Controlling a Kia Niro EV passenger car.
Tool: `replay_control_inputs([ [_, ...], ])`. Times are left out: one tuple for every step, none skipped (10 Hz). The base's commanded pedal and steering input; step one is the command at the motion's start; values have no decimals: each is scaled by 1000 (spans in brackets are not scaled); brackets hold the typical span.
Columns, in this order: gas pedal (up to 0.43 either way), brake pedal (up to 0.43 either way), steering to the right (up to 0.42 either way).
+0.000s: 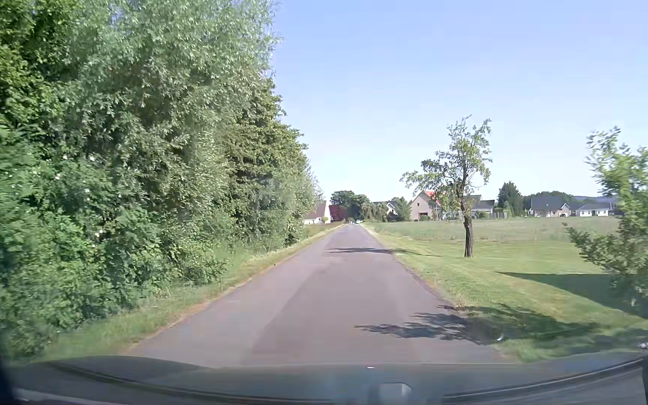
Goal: Follow the waypoints while adhering to traffic rules and regulations
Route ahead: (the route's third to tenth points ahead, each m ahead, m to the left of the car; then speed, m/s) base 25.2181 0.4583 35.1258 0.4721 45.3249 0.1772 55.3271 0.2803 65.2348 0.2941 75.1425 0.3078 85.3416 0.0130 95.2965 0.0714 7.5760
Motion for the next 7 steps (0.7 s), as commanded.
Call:
replay_control_inputs([
  [169,6,-2],
  [157,6,1],
  [150,6,2],
  [138,6,0],
  [130,6,-3],
  [98,6,-2],
  [98,6,-1],
])
